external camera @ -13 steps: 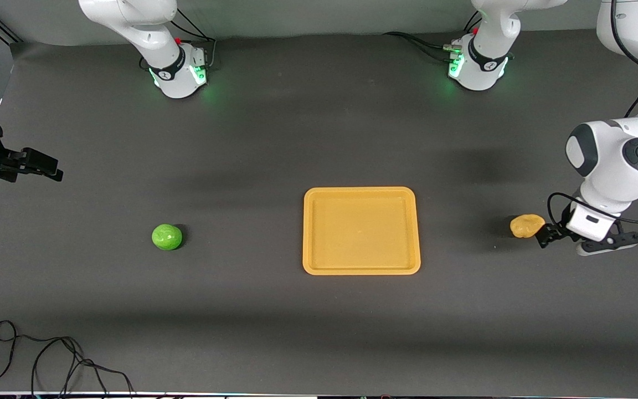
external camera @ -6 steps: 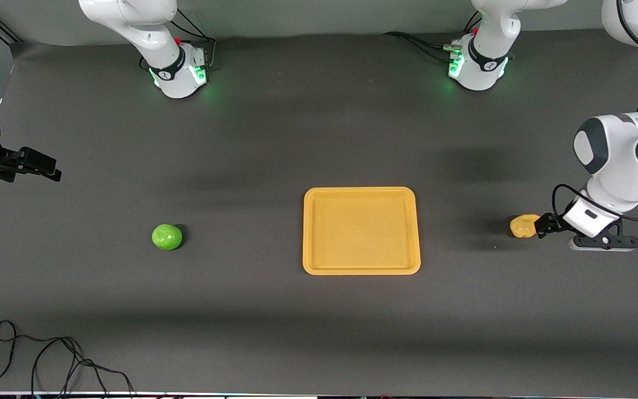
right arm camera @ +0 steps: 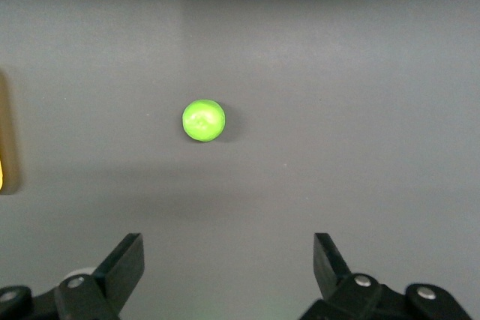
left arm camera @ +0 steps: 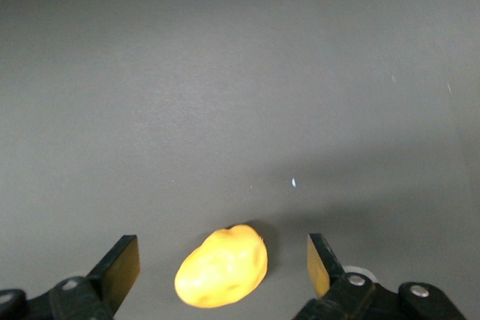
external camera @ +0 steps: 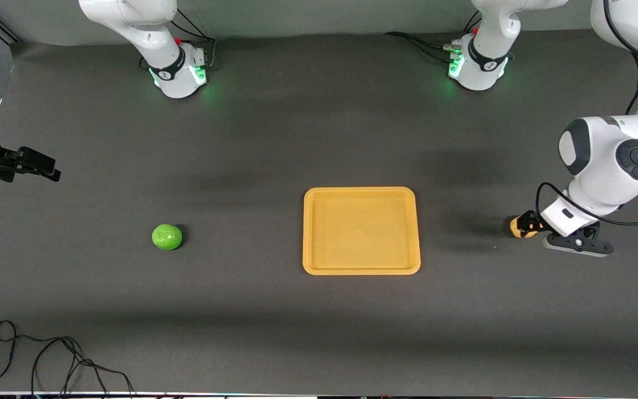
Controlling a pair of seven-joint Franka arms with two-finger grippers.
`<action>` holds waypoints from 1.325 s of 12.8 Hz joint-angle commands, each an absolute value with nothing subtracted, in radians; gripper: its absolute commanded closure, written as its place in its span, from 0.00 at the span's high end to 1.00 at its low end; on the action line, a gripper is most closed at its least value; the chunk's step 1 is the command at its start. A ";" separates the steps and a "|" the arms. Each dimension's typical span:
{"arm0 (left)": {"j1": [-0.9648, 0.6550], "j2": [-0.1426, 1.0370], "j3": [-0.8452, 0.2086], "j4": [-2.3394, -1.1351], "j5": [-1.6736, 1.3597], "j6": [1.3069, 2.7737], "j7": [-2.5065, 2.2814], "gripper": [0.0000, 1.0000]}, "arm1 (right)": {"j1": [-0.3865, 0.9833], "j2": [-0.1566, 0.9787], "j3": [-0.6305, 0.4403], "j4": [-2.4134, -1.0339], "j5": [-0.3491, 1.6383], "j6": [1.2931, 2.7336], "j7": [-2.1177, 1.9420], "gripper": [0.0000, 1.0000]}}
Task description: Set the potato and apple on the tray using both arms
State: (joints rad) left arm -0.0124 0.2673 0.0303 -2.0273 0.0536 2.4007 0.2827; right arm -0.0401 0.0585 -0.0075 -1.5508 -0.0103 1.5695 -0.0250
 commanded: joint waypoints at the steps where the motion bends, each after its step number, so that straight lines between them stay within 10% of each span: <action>1: -0.021 0.316 0.040 -1.892 0.063 2.245 0.364 1.00 | -0.046 0.069 -0.002 -1.526 -0.011 1.562 -0.038 1.00; 17: 0.020 0.327 0.046 -1.867 0.112 2.263 0.402 0.98 | -0.046 0.069 -0.002 -1.526 -0.011 1.562 -0.038 1.00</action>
